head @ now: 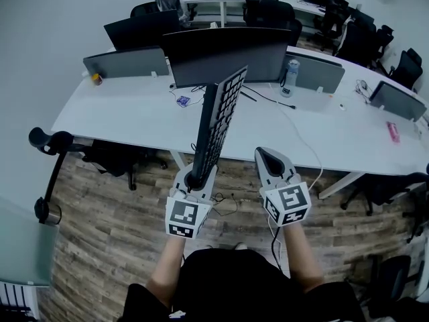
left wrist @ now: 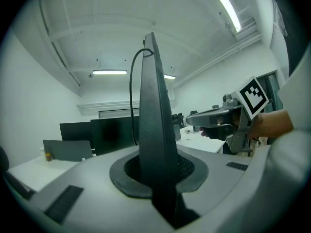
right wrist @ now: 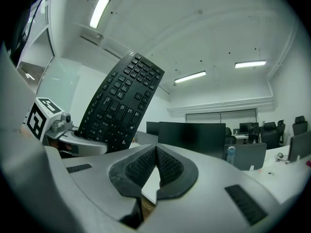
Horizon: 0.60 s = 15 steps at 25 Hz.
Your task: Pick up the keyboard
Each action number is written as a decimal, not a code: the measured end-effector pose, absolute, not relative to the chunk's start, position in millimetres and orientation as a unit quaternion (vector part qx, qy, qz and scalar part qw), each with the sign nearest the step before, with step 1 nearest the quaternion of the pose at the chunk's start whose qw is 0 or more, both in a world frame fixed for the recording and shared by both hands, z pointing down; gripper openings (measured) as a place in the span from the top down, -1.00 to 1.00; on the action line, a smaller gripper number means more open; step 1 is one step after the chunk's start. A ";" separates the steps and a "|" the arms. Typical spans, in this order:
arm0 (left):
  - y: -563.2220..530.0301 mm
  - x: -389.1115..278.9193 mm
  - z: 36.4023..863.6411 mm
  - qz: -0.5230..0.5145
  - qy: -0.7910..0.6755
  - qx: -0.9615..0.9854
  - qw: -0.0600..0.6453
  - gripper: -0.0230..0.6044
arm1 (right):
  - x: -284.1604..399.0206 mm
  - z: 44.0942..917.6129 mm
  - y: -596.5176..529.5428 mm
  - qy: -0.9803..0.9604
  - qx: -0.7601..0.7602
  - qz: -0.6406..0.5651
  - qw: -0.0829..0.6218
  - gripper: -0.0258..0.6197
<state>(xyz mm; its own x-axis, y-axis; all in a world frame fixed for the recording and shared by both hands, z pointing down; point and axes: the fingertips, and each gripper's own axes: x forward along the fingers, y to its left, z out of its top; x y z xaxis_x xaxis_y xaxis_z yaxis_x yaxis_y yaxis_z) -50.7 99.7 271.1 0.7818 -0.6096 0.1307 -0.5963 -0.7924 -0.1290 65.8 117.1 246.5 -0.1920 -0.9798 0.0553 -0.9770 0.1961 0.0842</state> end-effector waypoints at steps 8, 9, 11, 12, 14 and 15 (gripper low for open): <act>98.7 -57.9 267.3 -0.066 0.332 -0.940 0.035 0.68 | 56.1 246.9 117.6 -0.786 0.618 -0.005 0.038 0.91; 99.4 -59.0 266.5 -0.064 0.332 -0.940 0.035 0.68 | 54.9 247.4 117.6 -0.787 0.616 -0.007 0.040 0.91; 101.0 -59.7 265.1 -0.060 0.332 -0.940 0.039 0.68 | 53.5 248.7 117.6 -0.789 0.613 -0.009 0.043 0.91; 101.5 -59.2 265.0 -0.060 0.332 -0.940 0.042 0.68 | 53.7 249.3 117.6 -0.790 0.612 -0.008 0.044 0.91; 102.4 -56.4 263.7 -0.061 0.329 -0.941 0.045 0.68 | 55.0 250.0 117.6 -0.790 0.612 -0.007 0.045 0.92; 102.7 -54.5 262.8 -0.061 0.327 -0.942 0.044 0.68 | 55.8 249.9 117.6 -0.789 0.612 -0.007 0.045 0.91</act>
<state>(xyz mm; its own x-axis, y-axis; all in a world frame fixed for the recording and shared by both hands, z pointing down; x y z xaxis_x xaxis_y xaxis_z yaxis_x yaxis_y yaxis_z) -54.5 102.7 262.8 0.7790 -0.6211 0.0860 -0.6103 -0.7825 -0.1235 55.8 117.6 249.9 -0.2462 -0.9672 0.0623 -0.9659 0.2502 0.0664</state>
